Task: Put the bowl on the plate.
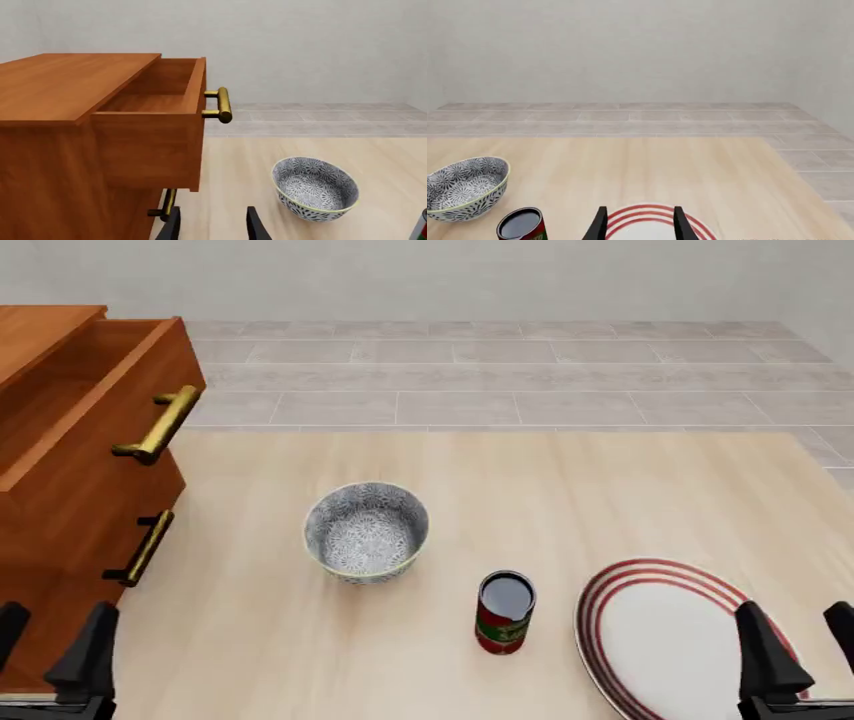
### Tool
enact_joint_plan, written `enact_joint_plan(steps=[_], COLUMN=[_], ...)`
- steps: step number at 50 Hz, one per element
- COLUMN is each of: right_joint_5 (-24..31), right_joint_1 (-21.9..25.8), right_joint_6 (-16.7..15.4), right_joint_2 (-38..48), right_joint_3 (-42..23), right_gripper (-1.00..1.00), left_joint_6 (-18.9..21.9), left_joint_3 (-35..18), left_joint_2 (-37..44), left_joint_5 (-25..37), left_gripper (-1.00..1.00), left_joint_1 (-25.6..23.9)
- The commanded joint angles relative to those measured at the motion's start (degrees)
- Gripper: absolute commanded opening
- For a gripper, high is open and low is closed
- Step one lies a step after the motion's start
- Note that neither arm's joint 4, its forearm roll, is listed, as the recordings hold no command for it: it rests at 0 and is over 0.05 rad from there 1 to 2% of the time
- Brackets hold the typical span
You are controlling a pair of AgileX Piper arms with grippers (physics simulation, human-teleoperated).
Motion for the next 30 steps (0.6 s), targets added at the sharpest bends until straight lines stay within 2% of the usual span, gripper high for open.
enact_joint_plan(steps=[1,15,17,18,20,27,30], right_joint_5=[0.11,0.66,-2.32,-4.68,-6.21,-14.60,-16.06], right_joint_1=[-0.35,-0.27,-0.34,-1.10,-0.56,1.67,2.81], right_joint_6=[0.38,0.30,1.03,2.71,2.08,1.05,0.89], right_joint_2=[0.50,0.69,4.34,7.16,8.75,22.13,25.13], right_joint_3=[-0.07,-0.03,0.01,-0.01,-0.68,-6.03,-7.91], right_gripper=[1.00,1.00,1.00,1.00,1.00,1.00,1.00], left_joint_6=[0.00,0.00,0.00,0.00,0.00,0.00,0.00], left_joint_3=[0.00,0.00,0.00,0.00,0.00,0.00,0.00], left_joint_2=[0.00,0.00,0.00,0.00,0.00,0.00,0.00], left_joint_5=[0.00,0.00,0.00,0.00,0.00,0.00,0.00], left_gripper=[1.00,1.00,1.00,1.00,1.00,1.00,1.00], left_joint_1=[0.00,0.00,0.00,0.00,0.00,0.00,0.00])
